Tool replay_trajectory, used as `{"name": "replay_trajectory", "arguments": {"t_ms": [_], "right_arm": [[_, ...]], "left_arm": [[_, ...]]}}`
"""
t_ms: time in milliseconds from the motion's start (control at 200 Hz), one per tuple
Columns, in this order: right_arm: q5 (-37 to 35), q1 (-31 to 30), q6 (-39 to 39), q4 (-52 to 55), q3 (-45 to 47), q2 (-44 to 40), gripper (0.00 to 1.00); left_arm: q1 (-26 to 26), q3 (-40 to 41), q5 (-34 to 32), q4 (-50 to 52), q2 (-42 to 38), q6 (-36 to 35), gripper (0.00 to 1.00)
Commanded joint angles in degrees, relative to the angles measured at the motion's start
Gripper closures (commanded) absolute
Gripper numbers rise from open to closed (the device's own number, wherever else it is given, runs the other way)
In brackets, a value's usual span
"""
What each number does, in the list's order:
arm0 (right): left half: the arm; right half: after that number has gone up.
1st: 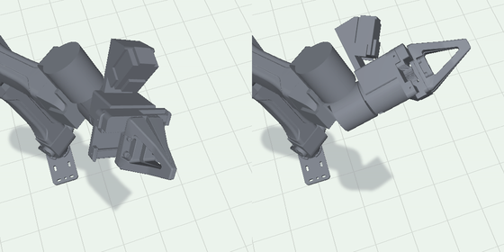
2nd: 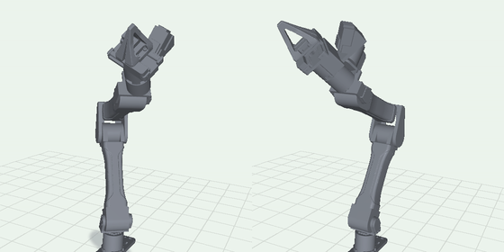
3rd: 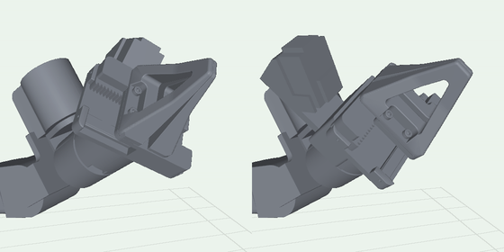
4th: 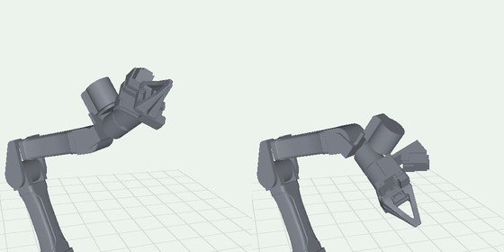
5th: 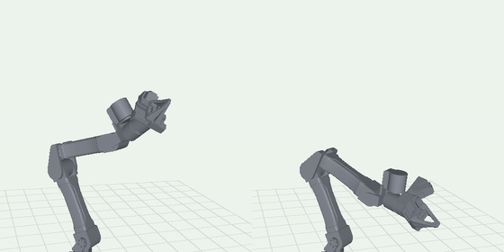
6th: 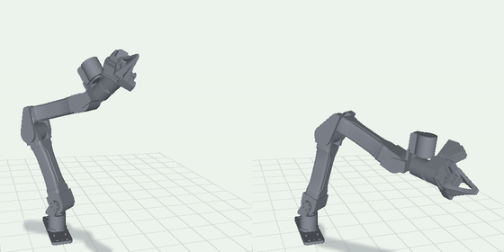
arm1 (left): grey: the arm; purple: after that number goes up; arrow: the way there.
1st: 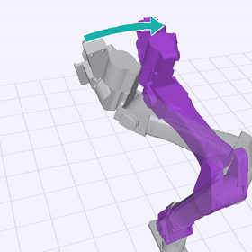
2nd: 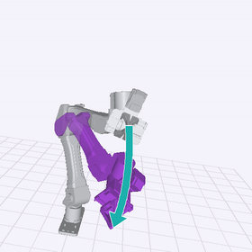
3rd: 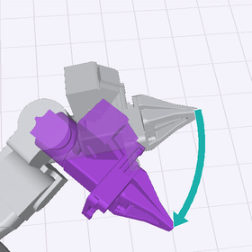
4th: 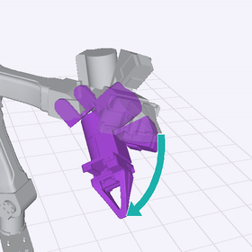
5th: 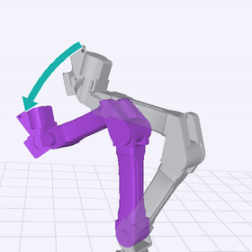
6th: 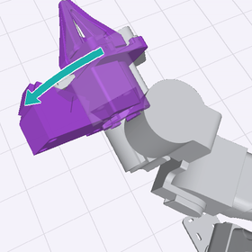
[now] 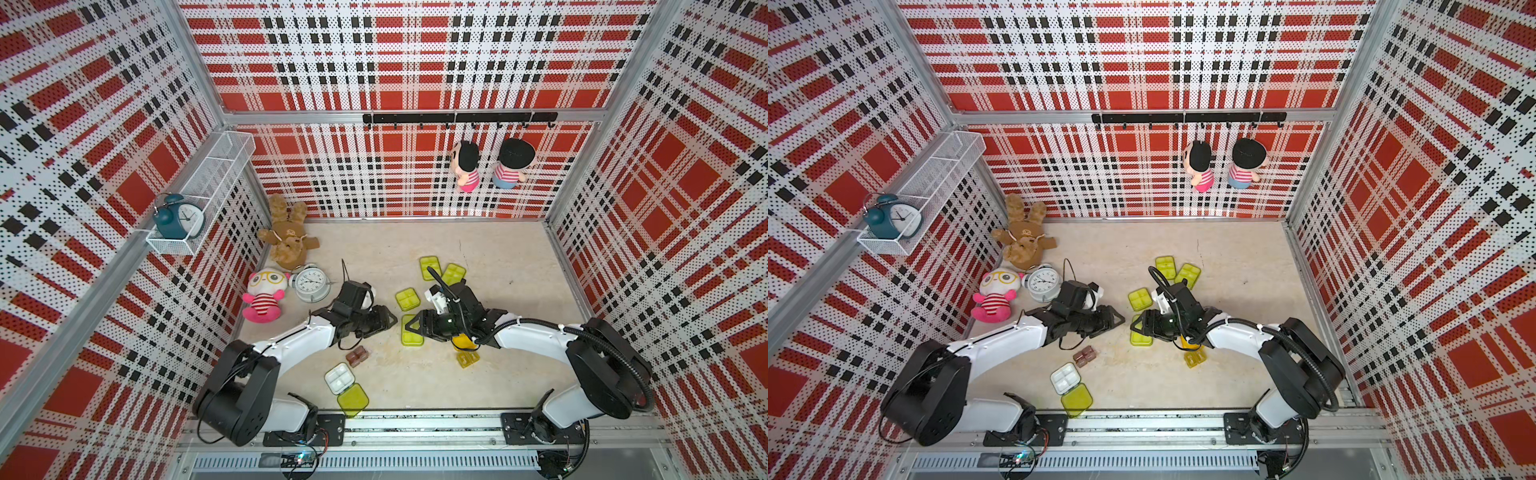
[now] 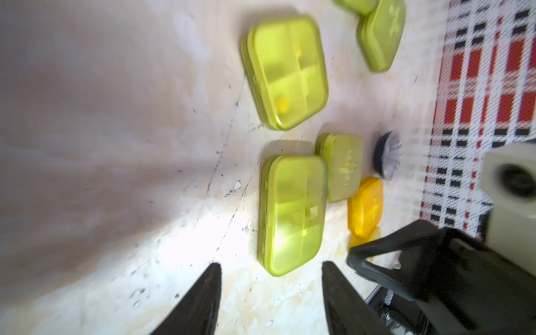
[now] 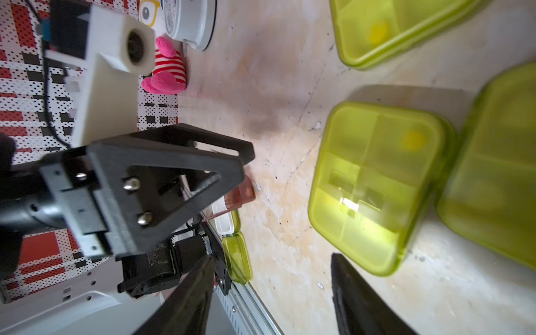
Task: Close pillboxes
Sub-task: Move the pillbox to the center of the board, then close the lid on the pillbox.
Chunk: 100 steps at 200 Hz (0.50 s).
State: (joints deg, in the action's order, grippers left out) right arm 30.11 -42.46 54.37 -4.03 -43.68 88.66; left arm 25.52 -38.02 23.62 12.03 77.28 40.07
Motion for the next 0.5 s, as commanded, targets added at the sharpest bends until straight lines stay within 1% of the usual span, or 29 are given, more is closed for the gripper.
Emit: {"name": "replay_trajectory", "arguments": {"t_ms": [0, 60, 150, 205, 230, 240, 261, 396, 496], "right_arm": [[2.18, -2.43, -3.08, 0.65, -4.24, 3.02, 0.33], [2.25, -4.22, -5.62, 3.92, -7.72, 5.14, 0.33], [1.82, -6.75, -9.47, 8.64, -12.19, 7.44, 0.32], [1.68, -7.99, -11.14, 10.59, -14.04, 8.57, 0.32], [1.64, -8.34, -11.45, 10.98, -14.49, 8.88, 0.32], [1.8, -8.48, -11.69, 11.15, -14.63, 9.02, 0.32], [1.84, -8.74, -12.14, 11.51, -15.03, 9.23, 0.32], [1.35, -10.85, -16.84, 16.55, -18.81, 11.42, 0.33], [-0.58, -12.99, -21.62, 23.03, -23.27, 14.15, 0.33]], "left_arm": [[-2.55, -3.53, -5.76, 12.22, -5.71, -4.3, 0.35], [-4.6, -3.63, -8.01, 16.8, -8.48, -4.83, 0.34], [-8.37, -0.47, -8.55, 19.98, -13.2, -2.91, 0.35], [-10.64, 2.77, -7.76, 20.06, -16.42, -0.86, 0.35], [-10.92, 4.39, -7.35, 20.07, -17.99, 0.33, 0.35], [-12.4, 4.89, -7.18, 19.99, -18.55, 0.77, 0.35], [-13.33, 6.25, -6.82, 19.77, -19.73, 1.63, 0.35], [-15.64, 13.24, -4.55, 17.16, -27.12, 7.7, 0.33], [-17.14, 16.47, -3.77, 16.53, -30.17, 9.51, 0.33]]}}
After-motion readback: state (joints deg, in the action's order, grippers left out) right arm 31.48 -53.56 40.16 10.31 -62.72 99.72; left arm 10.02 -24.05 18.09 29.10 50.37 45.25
